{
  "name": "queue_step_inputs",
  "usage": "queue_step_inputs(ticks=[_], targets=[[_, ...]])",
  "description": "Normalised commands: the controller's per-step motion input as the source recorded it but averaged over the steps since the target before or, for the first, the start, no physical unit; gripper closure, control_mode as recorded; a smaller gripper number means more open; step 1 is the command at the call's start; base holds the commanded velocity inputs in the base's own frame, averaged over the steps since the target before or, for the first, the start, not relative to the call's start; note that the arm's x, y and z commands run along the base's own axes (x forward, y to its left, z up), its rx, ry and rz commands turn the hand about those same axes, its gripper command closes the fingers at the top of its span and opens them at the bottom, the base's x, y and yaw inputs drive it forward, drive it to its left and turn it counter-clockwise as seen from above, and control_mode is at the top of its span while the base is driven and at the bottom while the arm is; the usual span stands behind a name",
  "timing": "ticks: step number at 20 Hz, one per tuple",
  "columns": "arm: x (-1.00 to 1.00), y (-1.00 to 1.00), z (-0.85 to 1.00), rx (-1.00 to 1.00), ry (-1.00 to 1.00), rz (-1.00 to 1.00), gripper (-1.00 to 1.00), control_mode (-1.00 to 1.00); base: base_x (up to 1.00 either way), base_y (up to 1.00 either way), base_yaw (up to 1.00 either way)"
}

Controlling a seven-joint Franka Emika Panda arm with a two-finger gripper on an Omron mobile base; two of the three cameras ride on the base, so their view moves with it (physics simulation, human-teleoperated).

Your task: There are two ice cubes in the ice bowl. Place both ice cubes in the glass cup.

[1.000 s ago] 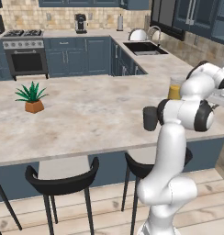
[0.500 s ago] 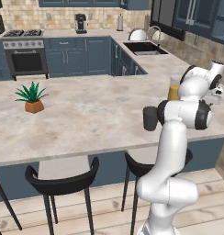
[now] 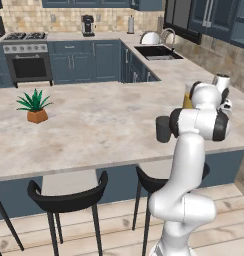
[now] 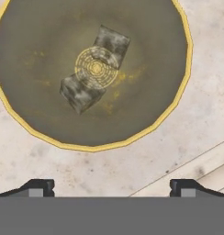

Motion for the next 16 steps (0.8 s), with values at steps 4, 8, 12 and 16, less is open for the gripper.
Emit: queue_step_inputs(ticks=[4, 8, 12, 16], targets=[[0.00, 0.00, -0.09, -0.06, -0.02, 0.00, -1.00, -1.00, 0.00, 0.00, 0.00], [0.00, -0.13, -0.04, -0.03, -0.03, 0.00, -1.00, -1.00, 0.00, 0.00, 0.00], [0.01, -0.20, -0.04, 0.00, -0.02, -0.01, -1.00, -1.00, 0.00, 0.00, 0.00], [0.01, -0.23, 0.00, 0.00, -0.04, -0.01, -1.00, -1.00, 0.00, 0.00, 0.00]])
